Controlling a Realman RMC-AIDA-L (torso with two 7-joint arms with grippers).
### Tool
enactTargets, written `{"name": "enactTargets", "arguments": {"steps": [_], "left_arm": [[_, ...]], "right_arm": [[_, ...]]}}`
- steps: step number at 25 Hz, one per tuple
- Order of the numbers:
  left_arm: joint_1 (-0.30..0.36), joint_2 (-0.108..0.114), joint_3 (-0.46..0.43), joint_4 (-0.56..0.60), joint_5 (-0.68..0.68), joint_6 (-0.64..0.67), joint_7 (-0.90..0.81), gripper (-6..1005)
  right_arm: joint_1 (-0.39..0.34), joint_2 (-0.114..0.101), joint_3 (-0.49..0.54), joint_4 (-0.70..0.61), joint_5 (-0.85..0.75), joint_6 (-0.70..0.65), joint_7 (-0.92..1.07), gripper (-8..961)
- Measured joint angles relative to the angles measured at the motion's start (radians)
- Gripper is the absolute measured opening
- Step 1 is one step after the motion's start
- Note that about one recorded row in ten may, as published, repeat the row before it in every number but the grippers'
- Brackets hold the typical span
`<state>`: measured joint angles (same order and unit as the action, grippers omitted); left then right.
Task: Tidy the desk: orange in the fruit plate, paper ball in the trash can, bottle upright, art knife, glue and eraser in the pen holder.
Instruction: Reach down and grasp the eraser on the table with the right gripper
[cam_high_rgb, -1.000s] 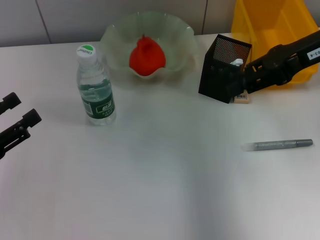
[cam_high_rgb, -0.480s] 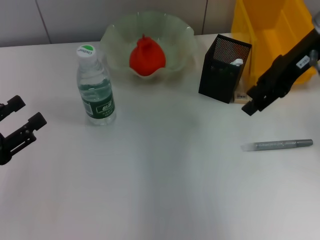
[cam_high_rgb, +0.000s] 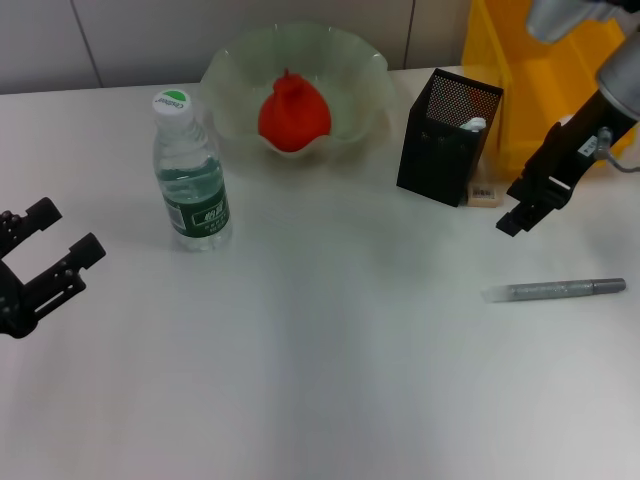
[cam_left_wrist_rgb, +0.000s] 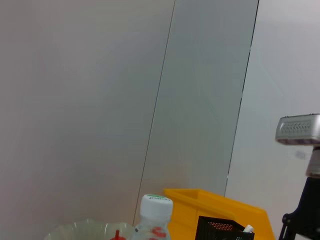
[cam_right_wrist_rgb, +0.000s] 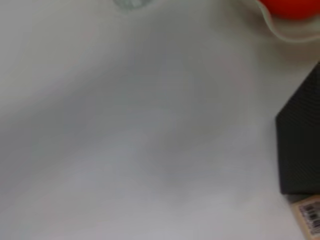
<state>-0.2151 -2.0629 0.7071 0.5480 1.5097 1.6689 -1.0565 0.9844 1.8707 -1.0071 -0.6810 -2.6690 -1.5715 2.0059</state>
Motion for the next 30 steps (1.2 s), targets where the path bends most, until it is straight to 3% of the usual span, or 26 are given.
{"name": "enactTargets", "arguments": {"steps": [10,22,30], "left_arm": [[0.000,0.000,0.000,-0.014,0.000,0.004,0.007,739],[-0.018,0.001,0.000,-0.014,0.000,0.003,0.004,739],[-0.021,0.001,0.000,-0.014,0.000,0.004,0.001,739]], "right_arm": [[0.038,0.013,-0.022,0.095,-0.056,0.152,-0.003,572],[0.032,0.015,-0.020,0.149,-0.058,0.273,-0.006,570],[0.022,0.032,-0.021,0.166,-0.063,0.335,-0.014,569]]}}
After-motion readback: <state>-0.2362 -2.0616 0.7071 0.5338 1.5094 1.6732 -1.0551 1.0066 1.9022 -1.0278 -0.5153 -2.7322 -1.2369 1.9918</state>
